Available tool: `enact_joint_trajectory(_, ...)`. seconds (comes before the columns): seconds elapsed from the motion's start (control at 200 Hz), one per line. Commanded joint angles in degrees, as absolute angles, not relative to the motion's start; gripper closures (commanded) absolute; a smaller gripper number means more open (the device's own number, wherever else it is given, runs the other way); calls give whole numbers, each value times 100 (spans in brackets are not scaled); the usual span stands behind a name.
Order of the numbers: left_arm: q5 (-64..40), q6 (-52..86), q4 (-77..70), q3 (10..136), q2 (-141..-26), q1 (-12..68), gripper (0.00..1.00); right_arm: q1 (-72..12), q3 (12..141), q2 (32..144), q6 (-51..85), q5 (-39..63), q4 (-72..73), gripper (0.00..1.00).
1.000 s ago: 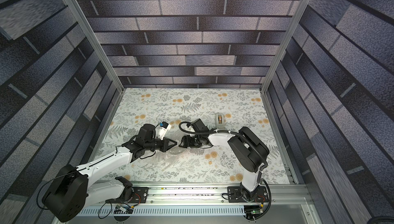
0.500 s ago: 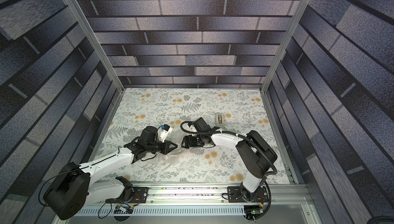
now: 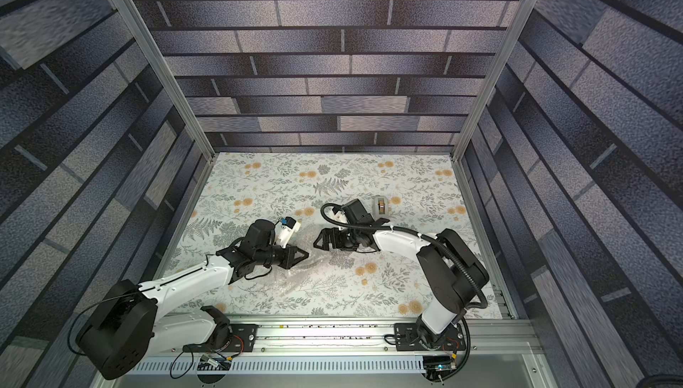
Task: Wrap bowls in bubble wrap
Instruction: Wrap the bowl in bubble wrap.
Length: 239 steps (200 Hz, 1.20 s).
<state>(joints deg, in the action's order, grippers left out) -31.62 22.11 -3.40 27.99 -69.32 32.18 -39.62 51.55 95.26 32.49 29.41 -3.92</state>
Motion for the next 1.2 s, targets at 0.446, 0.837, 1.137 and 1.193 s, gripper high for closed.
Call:
enact_joint_trajectory(0.446, -3164, 2136, -140, 2823, -6888, 3322, 100, -4234, 5603, 10374, 3199, 3162, -319, 19)
enact_joint_trajectory(0.837, -2717, 2197, 16, 2802, -6424, 3204, 56, -4305, 5502, 10370, 2991, 3128, -587, 53)
enact_joint_trajectory(1.137, -607, 2587, 1864, 3084, -5522, 2558, 41, -4332, 5563, 10345, 2993, 3122, -591, 54)
enact_joint_trajectory(1.193, -223, 2808, 2477, 3161, -5388, 2276, 40, -4344, 5563, 10345, 2997, 3120, -582, 54)
